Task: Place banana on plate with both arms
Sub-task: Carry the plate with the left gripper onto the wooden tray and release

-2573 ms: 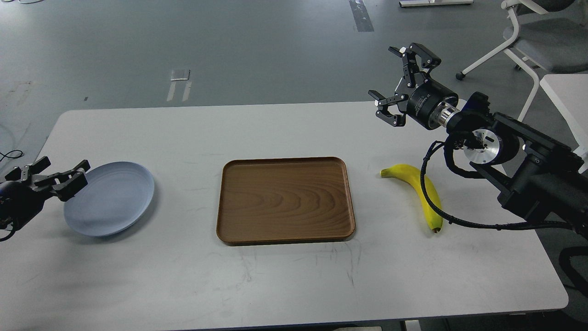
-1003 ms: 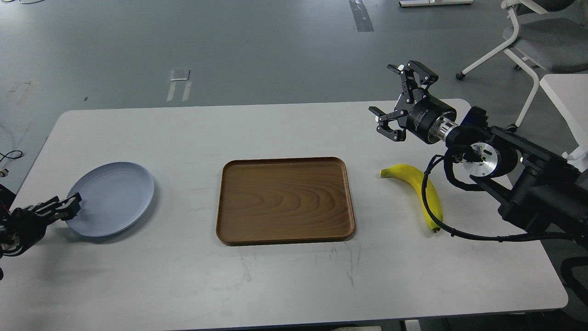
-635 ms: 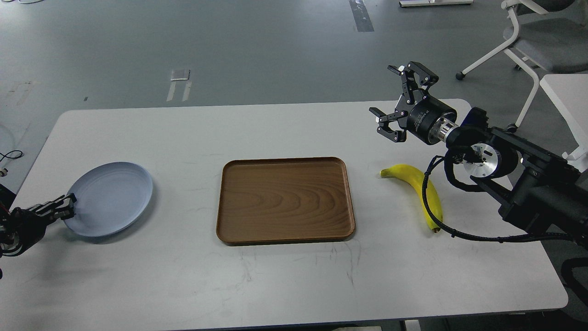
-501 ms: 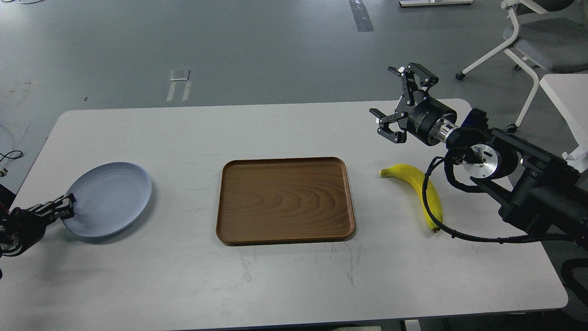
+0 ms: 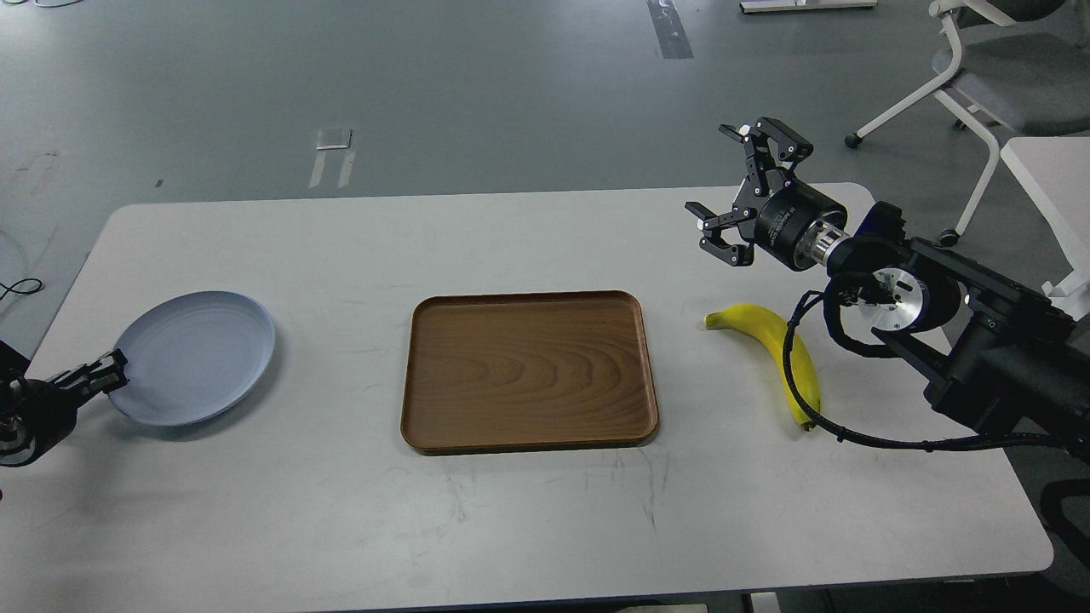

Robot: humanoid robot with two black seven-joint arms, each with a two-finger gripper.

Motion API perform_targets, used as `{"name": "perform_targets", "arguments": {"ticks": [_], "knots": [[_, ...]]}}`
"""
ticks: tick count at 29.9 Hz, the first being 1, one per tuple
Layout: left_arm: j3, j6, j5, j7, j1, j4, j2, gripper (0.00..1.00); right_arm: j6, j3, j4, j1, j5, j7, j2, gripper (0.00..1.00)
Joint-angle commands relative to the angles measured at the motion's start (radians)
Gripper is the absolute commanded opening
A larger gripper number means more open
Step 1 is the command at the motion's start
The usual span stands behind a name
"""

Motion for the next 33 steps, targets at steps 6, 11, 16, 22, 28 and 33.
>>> {"name": "perform_targets", "arguments": {"ticks": [6, 11, 16, 22, 28, 33], "knots": [[0.002, -0.079, -0.130, -0.001, -0.088, -0.081, -0.004, 0.00, 0.000, 0.001, 0.000, 0.000, 0.000, 0.000, -0.006, 1.00], [0.000, 0.049, 0.078, -0.001, -0.124, -0.236, -0.006, 0.00, 0.000, 0.001, 0.000, 0.000, 0.000, 0.000, -0.008, 1.00], [0.002, 0.104, 0.229, -0.001, -0.179, -0.306, -0.076, 0.00, 0.000, 0.001, 0.000, -0.002, 0.000, 0.000, -0.009, 1.00], [0.069, 0.102, 0.329, -0.001, -0.257, -0.315, -0.174, 0.00, 0.000, 0.001, 0.000, -0.003, 0.000, 0.000, -0.015, 1.00], [0.169, 0.096, 0.330, -0.001, -0.292, -0.303, -0.288, 0.00, 0.000, 0.001, 0.000, -0.009, 0.000, 0.000, -0.025, 1.00], [0.237, 0.097, 0.330, -0.001, -0.295, -0.284, -0.375, 0.00, 0.000, 0.004, 0.000, -0.009, 0.000, 0.000, -0.034, 1.00]]}}
